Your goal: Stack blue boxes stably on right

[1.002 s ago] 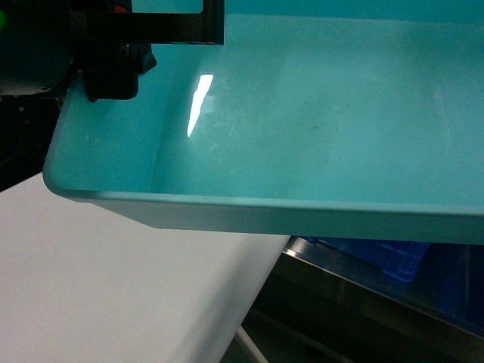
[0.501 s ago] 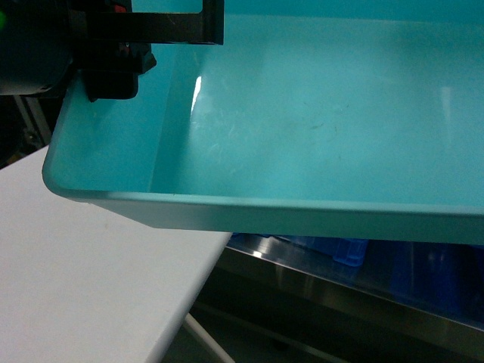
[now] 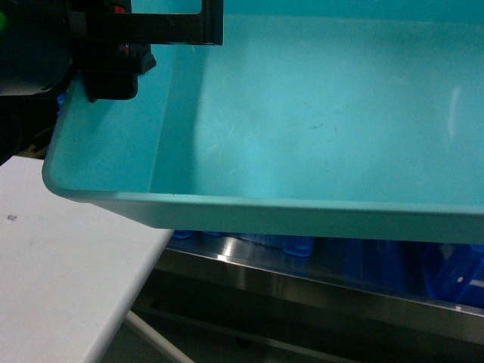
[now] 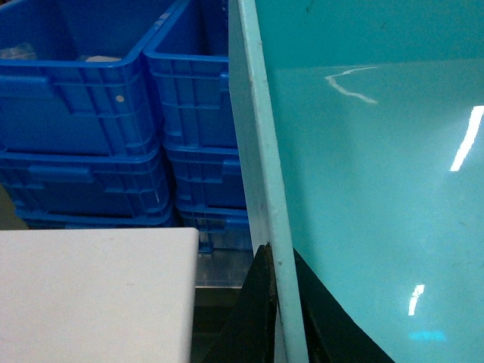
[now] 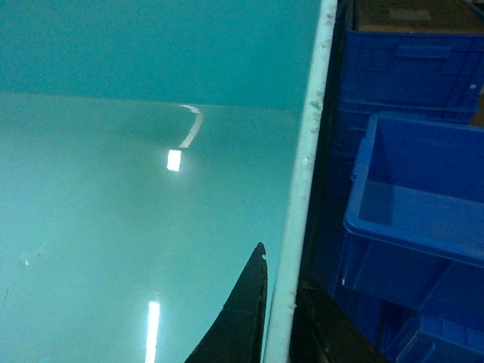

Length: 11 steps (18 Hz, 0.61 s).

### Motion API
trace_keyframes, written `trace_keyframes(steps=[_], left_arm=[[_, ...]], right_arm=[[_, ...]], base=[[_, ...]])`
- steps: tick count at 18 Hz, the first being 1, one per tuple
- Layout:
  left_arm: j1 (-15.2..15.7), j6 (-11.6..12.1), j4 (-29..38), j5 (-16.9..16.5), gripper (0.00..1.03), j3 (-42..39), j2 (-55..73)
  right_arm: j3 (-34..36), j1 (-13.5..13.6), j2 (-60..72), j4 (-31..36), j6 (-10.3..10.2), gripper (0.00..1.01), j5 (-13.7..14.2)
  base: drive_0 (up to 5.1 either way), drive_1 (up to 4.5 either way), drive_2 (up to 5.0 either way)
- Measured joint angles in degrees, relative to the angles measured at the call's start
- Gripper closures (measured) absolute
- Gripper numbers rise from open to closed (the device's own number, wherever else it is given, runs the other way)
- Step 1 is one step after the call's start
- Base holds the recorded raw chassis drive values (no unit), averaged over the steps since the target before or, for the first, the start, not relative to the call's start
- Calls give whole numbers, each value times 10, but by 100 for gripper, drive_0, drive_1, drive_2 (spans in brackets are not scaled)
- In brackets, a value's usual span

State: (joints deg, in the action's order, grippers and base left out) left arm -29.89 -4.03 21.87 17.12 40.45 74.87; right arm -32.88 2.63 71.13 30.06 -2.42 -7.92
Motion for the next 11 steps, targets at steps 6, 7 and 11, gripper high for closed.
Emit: trace_keyframes(steps=[6,7,11], left_arm=[[0,0,1,0,101,0,0],[1,0,-1,-1,101,0,0],[1,0,-2,1,101,0,-1]], right_arm=[[0,0,-1,1,0,94,0],[0,0,1,0,-1,94,0],[0,0,1,1,-2,94,0]], base=[[-158,-158,-158],[-158,-158,-158],[-5,-220,-131]])
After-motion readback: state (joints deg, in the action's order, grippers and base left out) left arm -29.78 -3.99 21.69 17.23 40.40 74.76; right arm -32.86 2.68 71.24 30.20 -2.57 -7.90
